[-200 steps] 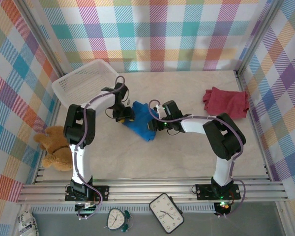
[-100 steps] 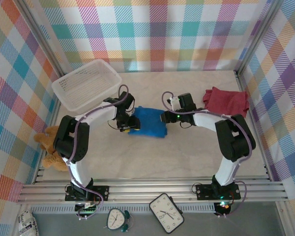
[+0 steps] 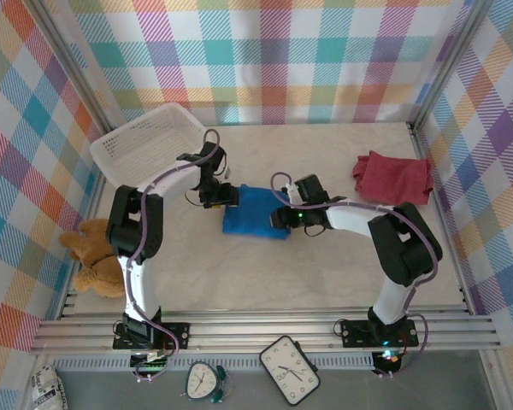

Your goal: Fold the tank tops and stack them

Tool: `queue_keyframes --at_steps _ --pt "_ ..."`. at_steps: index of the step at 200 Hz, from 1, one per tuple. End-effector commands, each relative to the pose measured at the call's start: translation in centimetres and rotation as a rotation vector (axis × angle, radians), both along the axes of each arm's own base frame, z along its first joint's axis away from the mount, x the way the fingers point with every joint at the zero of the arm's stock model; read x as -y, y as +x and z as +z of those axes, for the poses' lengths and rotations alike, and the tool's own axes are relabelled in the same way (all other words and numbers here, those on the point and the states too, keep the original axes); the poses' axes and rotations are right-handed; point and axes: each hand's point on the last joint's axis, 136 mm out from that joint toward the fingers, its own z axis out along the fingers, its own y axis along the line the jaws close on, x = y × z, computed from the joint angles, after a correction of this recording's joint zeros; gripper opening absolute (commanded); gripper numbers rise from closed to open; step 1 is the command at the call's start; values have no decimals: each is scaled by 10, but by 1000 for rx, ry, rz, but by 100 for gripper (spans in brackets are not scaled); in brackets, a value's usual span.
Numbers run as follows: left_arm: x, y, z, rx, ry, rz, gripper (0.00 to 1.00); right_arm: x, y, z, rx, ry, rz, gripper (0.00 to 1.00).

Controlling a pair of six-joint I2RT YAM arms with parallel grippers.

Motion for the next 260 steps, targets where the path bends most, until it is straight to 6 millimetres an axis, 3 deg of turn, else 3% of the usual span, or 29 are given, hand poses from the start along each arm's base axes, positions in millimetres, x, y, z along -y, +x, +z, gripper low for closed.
queue_keyframes --at_steps 1,33,78,90,107,122,146,176,205,260 --pt "11 4 -5 -8 -26 -65 55 0 9 -10 -8 -83 -31 61" --pt "10 2 -21 -36 -12 -72 56 -13 8 -12 13 -115 12 61" --pt "16 -7 -39 -85 -22 -73 49 -14 4 -48 -27 -264 43 57" --pt "17 -9 -44 -96 -18 -74 43 -16 1 -57 -53 -260 46 54" --pt "21 -13 -52 -118 -42 -66 27 -16 -4 -67 -86 -247 47 48" --pt "24 -17 -55 -133 -53 -64 11 -18 -6 -68 -113 -206 42 36" --pt "28 -20 -47 -122 -68 -60 0 -19 -1 -50 -89 -146 30 15" --pt "46 -14 -23 -70 -109 -62 0 -15 14 -5 2 -70 6 0" --pt "76 -1 1 -5 -170 -61 0 9 29 33 107 -66 -19 0" --pt "172 30 37 158 -321 -117 0 90 52 77 309 -263 -26 0"
